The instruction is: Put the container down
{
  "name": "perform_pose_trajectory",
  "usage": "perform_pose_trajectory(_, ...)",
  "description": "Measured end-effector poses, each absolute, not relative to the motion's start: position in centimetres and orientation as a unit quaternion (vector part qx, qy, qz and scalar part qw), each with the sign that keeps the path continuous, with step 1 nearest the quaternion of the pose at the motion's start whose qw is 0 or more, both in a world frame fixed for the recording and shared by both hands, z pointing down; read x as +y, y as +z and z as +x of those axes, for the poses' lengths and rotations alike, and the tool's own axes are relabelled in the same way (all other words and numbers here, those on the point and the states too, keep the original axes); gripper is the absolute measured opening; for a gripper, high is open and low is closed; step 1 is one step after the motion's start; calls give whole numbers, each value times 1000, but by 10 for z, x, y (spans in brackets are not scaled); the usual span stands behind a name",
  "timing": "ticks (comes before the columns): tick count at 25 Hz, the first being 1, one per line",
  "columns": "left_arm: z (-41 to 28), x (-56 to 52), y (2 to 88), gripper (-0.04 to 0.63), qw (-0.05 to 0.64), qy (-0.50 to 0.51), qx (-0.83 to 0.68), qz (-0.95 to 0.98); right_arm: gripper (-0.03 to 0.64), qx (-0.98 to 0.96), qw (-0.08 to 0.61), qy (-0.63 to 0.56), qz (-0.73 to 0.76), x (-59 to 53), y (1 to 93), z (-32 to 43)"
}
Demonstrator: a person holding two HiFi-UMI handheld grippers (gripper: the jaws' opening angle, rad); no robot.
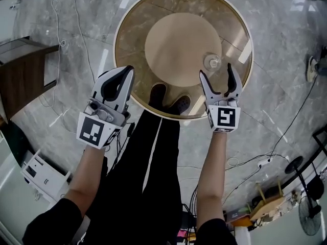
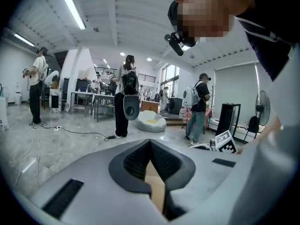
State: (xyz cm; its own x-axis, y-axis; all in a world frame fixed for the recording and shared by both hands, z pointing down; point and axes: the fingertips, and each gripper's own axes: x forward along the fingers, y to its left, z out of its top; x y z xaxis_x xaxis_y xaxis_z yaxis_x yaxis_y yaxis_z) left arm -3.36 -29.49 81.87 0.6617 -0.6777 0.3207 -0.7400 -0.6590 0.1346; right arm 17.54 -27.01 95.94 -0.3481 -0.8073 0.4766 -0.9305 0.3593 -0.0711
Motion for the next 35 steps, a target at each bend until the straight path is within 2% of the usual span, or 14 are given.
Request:
perform_pose_trajectory(6,-14,-307,740,25,107,96,-376,915,368,-808,142,125,558,-277,835,179)
perform_pose_trajectory(13,14,-309,605,25,73,63,-344,934,368,-790,72,103,600,-282,661,200)
perform_pose_trajectory(20,25,-283,492,25,57,42,-330,941,367,-775,57,85,623,-251,530,209)
perform_pose_trajectory(25,21,-269,447,25,57,29,-345,937,368,-785,21,90,613,-230,480,205)
perform_pose_trajectory(35,12,-267,385,25,35,11,-357,933,367,-797,18,46,601,-205,413,191)
